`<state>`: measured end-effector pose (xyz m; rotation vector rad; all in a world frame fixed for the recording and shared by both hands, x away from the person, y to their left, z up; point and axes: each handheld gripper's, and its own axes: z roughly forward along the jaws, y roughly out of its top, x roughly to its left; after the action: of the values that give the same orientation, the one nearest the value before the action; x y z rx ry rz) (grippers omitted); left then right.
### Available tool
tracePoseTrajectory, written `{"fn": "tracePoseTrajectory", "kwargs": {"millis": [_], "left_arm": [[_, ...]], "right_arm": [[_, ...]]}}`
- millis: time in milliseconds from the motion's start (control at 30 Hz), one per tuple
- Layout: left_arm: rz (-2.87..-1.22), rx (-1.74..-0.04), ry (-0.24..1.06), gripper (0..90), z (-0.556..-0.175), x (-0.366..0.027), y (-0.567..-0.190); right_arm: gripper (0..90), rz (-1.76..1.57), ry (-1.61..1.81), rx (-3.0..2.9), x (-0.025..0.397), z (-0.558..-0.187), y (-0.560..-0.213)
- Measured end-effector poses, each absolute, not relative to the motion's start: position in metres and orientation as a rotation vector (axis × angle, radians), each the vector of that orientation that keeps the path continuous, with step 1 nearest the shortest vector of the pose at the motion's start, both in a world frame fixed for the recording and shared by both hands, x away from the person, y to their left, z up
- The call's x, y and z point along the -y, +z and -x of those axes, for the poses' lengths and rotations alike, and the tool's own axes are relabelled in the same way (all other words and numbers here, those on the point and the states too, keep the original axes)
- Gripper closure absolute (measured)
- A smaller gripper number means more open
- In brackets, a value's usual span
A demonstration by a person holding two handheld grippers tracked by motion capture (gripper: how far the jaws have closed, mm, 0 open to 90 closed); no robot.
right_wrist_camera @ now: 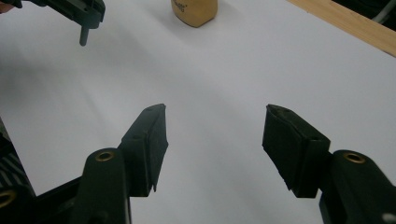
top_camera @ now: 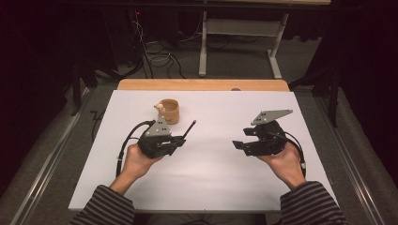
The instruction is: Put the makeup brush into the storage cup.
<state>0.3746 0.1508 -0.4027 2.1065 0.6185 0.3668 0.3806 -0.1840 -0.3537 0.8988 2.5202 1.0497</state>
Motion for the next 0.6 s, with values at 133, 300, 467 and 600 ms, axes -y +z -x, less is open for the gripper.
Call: {"fn": "tracePoseTrajectory", "kwargs": {"millis": [133,300,467,600], "left_arm": [[-2.102,-0.63,0.368,83.5,-0.376,-0.152,-0.404],[-2.099,-0.644,0.37,83.5,-0.379,-0.152,-0.405],[-2.083,-0.654,0.368,83.5,-0.379,-0.154,-0.403],[-2.062,-0.669,0.364,83.5,-0.38,-0.157,-0.401]], "right_arm": [[41.6,-0.927,1.088,-2.484,0.194,-0.378,-0.367],[41.9,-0.948,1.099,-2.464,0.204,-0.374,-0.383],[42.0,-0.977,1.149,-2.436,0.216,-0.369,-0.397],[42.1,-1.002,1.165,-2.422,0.222,-0.367,-0.407]]}}
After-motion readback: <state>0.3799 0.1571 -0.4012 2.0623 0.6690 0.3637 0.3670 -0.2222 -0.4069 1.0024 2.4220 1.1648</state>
